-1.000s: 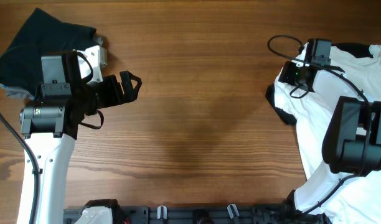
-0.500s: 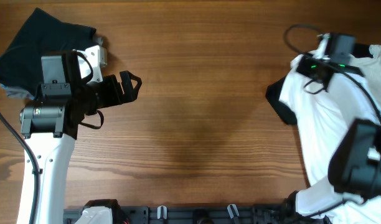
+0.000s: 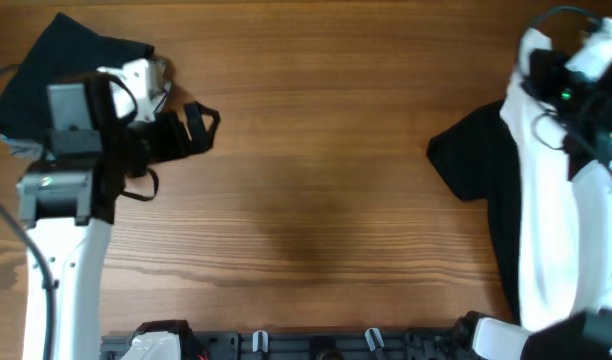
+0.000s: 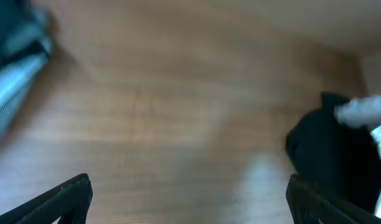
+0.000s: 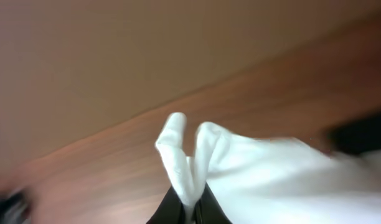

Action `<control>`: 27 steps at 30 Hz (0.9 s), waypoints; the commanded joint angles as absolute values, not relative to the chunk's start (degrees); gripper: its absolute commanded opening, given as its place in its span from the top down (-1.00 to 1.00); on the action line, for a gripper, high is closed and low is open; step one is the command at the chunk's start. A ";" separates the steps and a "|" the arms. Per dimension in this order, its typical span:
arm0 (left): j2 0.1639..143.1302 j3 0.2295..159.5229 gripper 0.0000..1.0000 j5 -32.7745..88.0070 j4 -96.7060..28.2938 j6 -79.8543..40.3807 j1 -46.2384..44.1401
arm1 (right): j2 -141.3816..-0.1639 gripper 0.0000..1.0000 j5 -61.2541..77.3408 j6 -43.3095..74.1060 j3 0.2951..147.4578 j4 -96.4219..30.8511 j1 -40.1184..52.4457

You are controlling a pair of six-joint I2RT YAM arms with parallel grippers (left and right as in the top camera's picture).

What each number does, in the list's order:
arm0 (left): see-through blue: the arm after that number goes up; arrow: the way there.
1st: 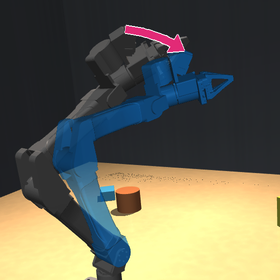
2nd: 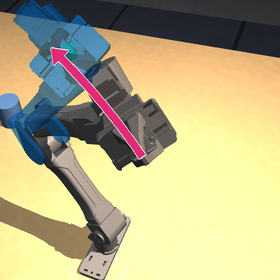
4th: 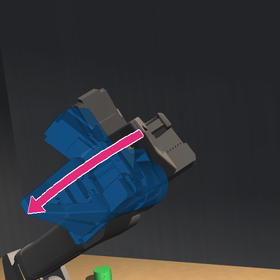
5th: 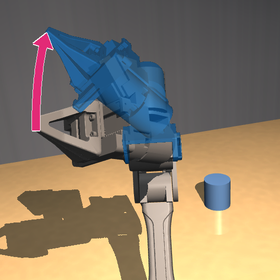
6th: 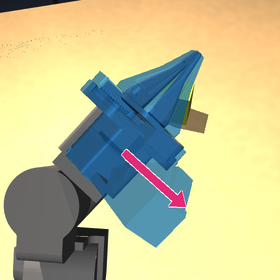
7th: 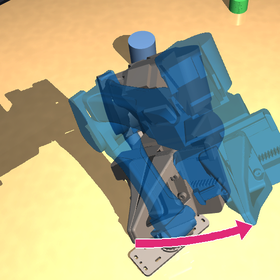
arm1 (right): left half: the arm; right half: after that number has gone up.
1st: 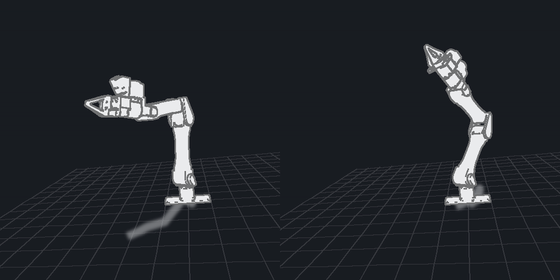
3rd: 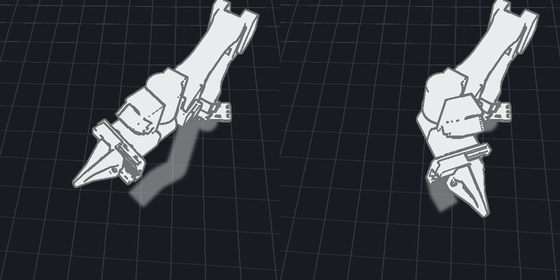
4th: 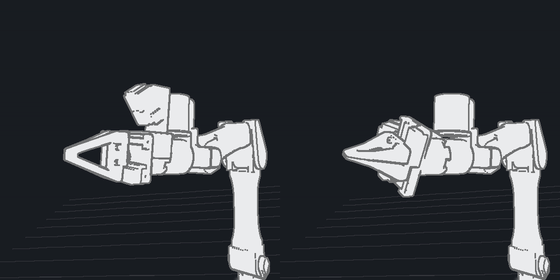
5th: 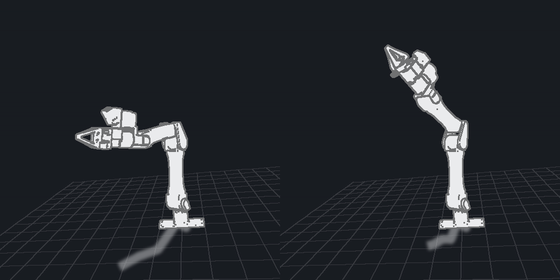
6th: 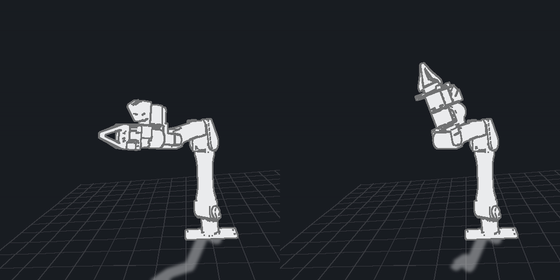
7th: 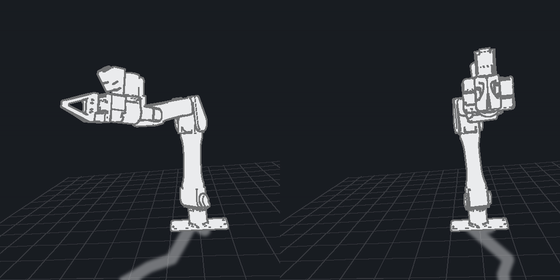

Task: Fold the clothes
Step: 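Drag the white T-shirt leftward to the table center with the right gripper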

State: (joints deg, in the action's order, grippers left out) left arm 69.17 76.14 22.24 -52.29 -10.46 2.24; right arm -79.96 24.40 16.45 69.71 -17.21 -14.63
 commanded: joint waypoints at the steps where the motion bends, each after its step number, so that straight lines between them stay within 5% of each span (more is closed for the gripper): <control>1: 64.05 82.91 -1.00 22.50 -51.92 -10.74 3.38 | -73.91 0.91 30.00 16.47 73.93 -17.74 0.86; 7: 57.95 86.28 -1.00 11.99 -50.37 -10.74 3.40 | -77.25 0.77 26.74 16.69 73.91 -20.25 37.10; 8: 57.23 86.28 -1.00 11.09 -50.11 -10.74 3.40 | -78.91 0.56 25.93 16.67 73.91 -20.29 42.57; 9: 56.51 86.28 -1.00 10.20 -49.91 -10.72 3.40 | -81.03 0.00 24.99 16.69 73.91 -20.16 48.36; 11: 55.59 86.28 -1.00 8.71 -49.95 -10.52 3.40 | -84.09 -0.79 22.28 16.71 73.91 -20.14 55.00; 12: 55.44 86.28 -1.00 8.69 -49.95 -9.80 3.40 | -84.90 -0.92 20.86 16.69 73.91 -20.29 56.55; 20: 61.19 86.26 -0.99 17.06 -51.07 -7.84 1.39 | -76.18 -0.99 13.85 19.86 73.93 -22.96 45.84; 24: 73.03 86.26 -0.96 19.27 -50.89 -2.15 -6.85 | -67.40 -0.99 9.80 24.75 73.93 -28.82 34.02; 27: 85.14 86.26 -0.70 19.25 -47.48 2.59 -13.37 | -62.67 -0.99 9.82 27.53 73.93 -33.74 25.50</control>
